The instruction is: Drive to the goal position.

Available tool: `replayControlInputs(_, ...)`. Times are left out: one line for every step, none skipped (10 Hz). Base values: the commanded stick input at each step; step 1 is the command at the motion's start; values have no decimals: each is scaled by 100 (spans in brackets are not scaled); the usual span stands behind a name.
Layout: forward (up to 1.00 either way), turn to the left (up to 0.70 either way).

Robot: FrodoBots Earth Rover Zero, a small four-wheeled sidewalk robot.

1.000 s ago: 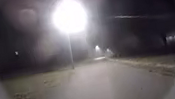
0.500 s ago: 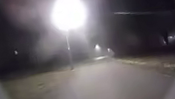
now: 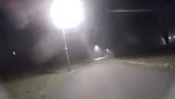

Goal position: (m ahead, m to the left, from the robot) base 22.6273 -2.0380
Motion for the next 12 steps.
replayControlInputs(100,0)
replayControlInputs(100,0)
replayControlInputs(100,0)
replayControlInputs(100,0)
replayControlInputs(100,0)
replayControlInputs(100,0)
replayControlInputs(100,0)
replayControlInputs(100,0)
replayControlInputs(100,0)
replayControlInputs(100,0)
replayControlInputs(100,0)
replayControlInputs(100,0)
